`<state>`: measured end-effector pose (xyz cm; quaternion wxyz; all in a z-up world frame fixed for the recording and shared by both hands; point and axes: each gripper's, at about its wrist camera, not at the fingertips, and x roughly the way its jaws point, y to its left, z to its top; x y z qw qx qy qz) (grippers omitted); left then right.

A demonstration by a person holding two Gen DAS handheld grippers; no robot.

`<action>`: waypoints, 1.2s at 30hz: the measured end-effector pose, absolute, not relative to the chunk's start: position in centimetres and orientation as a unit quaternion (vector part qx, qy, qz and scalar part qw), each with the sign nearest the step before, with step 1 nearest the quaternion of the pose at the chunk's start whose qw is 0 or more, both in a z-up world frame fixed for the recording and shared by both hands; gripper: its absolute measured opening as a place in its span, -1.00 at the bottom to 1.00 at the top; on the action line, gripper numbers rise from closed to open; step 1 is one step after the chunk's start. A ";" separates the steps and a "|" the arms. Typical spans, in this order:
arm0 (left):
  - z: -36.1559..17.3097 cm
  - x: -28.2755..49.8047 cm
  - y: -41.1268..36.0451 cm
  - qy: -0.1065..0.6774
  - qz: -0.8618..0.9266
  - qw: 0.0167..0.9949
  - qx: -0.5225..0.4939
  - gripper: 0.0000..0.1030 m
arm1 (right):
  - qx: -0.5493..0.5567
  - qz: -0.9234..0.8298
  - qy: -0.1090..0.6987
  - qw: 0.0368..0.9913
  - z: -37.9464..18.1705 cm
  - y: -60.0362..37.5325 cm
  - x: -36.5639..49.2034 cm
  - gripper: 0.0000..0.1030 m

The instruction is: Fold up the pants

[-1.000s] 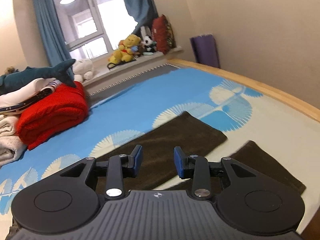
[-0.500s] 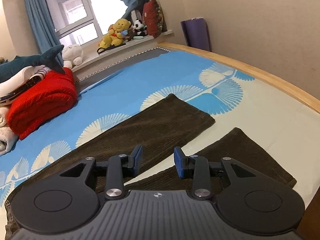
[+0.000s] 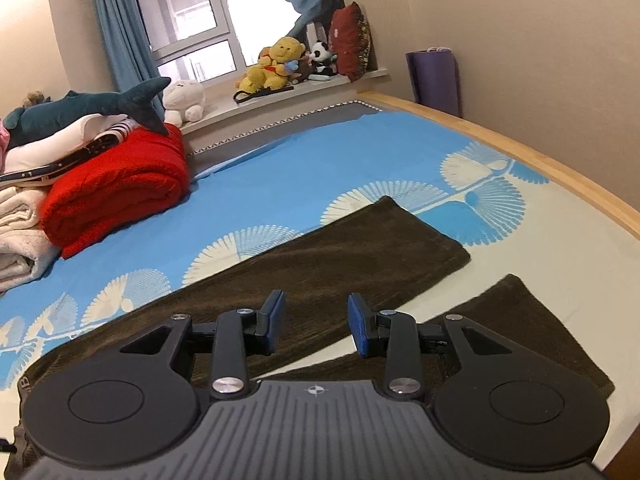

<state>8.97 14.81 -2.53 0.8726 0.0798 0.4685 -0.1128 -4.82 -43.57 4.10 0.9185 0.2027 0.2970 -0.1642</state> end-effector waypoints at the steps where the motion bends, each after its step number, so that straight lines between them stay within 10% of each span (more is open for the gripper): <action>1: -2.1 9.0 14.5 0.456 -0.110 0.879 0.081 0.12 | 0.199 -0.161 0.296 0.920 4.2 -43.3 -4.5 -0.30; 14: 0.2 10.6 11.2 0.402 -0.116 0.906 0.061 0.10 | 0.166 -0.135 0.263 0.941 5.4 -38.4 1.0 -0.01; 18: -0.1 12.7 12.2 0.430 -0.090 0.898 0.025 -1.00 | 0.183 -0.130 0.259 0.939 5.7 -37.9 2.7 -0.03; 24: 0.1 17.2 12.4 0.438 -0.072 0.896 0.031 -1.00 | 0.184 -0.136 0.265 0.937 5.4 -37.2 4.3 -0.89; 33: -4.5 28.3 12.6 0.443 -0.063 0.893 0.049 -0.86 | 0.129 -0.076 0.266 0.952 5.9 -35.6 5.7 -0.88; 36: -7.1 31.0 13.1 0.465 -0.060 0.882 0.045 -0.26 | 0.107 -0.074 0.274 0.953 5.7 -35.9 5.9 -0.88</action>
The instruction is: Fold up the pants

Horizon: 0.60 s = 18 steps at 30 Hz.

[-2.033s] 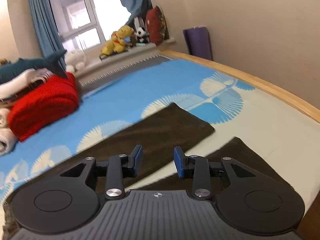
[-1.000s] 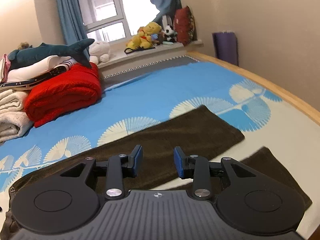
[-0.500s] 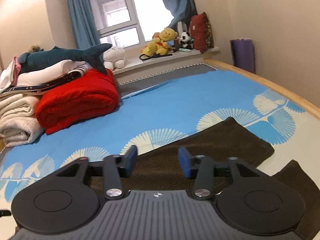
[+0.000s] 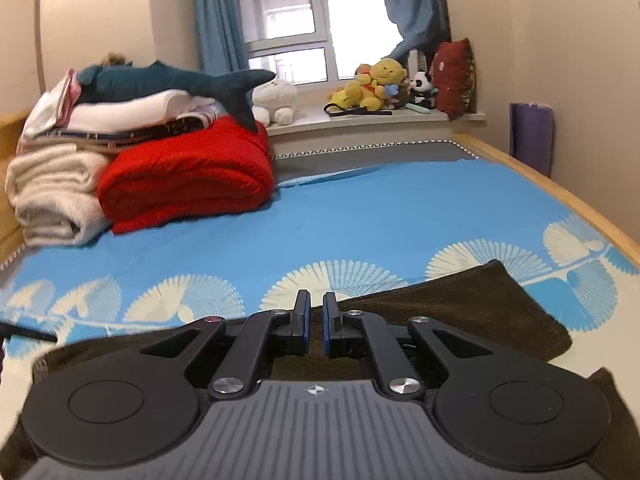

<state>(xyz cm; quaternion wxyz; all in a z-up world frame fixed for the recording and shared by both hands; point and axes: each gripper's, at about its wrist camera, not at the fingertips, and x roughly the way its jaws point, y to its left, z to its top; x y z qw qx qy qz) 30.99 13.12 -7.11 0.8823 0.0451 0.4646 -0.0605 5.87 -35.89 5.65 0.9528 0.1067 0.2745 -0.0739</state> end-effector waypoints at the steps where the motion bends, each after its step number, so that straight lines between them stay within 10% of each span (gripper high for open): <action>1: -8.1 31.8 13.2 0.478 -0.057 0.875 0.053 0.08 | 0.102 -0.074 0.276 0.953 5.6 -36.1 5.9 -0.88; 8: -11.3 33.9 13.6 0.490 -0.051 0.867 0.073 0.12 | 0.117 -0.090 0.298 0.943 4.4 -38.7 5.4 -0.88; 11: -11.1 33.5 12.5 0.491 -0.076 0.861 0.110 -0.71 | 0.116 -0.100 0.305 0.940 3.8 -39.5 5.3 -0.88; 18: -3.2 24.1 10.3 0.415 -0.119 0.885 0.175 -0.82 | 0.096 -0.101 0.308 0.941 3.5 -39.7 5.1 -0.88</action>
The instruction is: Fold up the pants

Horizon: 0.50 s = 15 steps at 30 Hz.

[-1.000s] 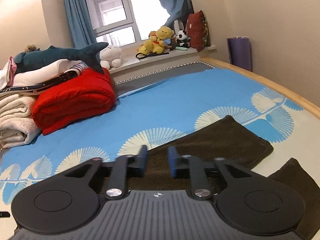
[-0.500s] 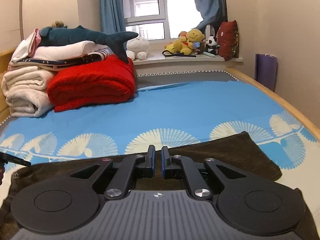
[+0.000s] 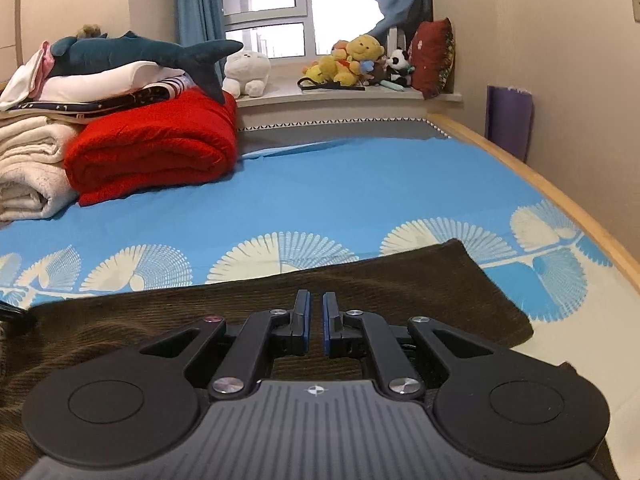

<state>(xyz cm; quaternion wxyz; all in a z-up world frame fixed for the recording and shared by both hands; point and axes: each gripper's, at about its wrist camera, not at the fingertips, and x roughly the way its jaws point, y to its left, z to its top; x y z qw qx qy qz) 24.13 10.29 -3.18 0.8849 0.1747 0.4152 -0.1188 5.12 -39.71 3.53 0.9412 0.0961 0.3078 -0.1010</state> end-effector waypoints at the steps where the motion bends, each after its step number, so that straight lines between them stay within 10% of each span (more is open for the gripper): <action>1: -1.7 21.8 10.2 0.404 -0.130 0.889 0.175 -0.82 | 0.096 -0.101 0.307 0.941 3.6 -39.8 5.0 -0.88; 9: -2.1 5.3 11.9 0.498 -0.222 0.825 0.145 -0.73 | 0.119 -0.106 0.305 0.939 4.4 -40.0 1.9 -0.88; 12: -2.3 6.0 15.2 0.525 -0.162 0.834 0.039 -0.19 | 0.124 -0.106 0.316 0.934 4.2 -39.6 0.5 -0.88; 15: -3.2 6.9 19.1 0.566 -0.125 0.809 -0.098 -0.09 | 0.113 -0.103 0.323 0.934 4.1 -38.9 -0.6 -0.88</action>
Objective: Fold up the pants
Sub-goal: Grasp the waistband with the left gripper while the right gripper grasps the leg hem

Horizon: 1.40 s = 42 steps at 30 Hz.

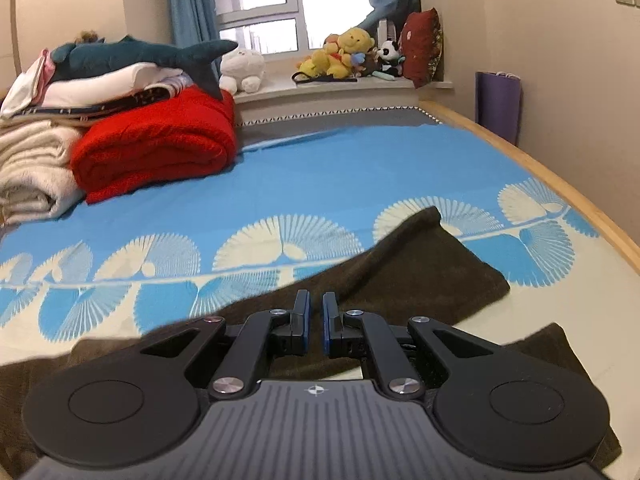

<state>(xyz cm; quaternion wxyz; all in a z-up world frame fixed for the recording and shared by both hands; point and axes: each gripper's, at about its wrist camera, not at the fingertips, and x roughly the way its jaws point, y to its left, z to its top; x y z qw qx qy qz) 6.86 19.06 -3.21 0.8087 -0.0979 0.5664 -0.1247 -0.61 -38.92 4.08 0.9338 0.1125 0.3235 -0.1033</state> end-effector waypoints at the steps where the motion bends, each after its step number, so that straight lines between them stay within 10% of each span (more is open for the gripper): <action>1: -3.9 7.1 19.9 0.582 -0.107 0.798 -0.114 -0.05 | 0.109 -0.103 0.324 0.934 4.1 -38.8 -1.0 -0.88; 12: -9.5 11.1 21.0 0.624 -0.001 0.756 -0.197 0.25 | 0.284 -0.122 0.312 0.898 2.1 -43.2 -0.1 -0.83; 19: -7.2 13.7 21.1 0.571 0.043 0.805 -0.157 -0.44 | 0.362 -0.131 0.336 0.860 -3.0 -45.9 6.1 -0.48; 37: -6.3 14.7 21.4 0.573 0.047 0.806 -0.138 -0.44 | 0.404 -0.179 0.402 0.802 -15.4 -48.7 19.3 -0.42; 42: -6.1 14.6 21.3 0.576 0.045 0.805 -0.136 -0.44 | 0.372 -0.180 0.383 0.826 -13.6 -47.4 20.0 -0.95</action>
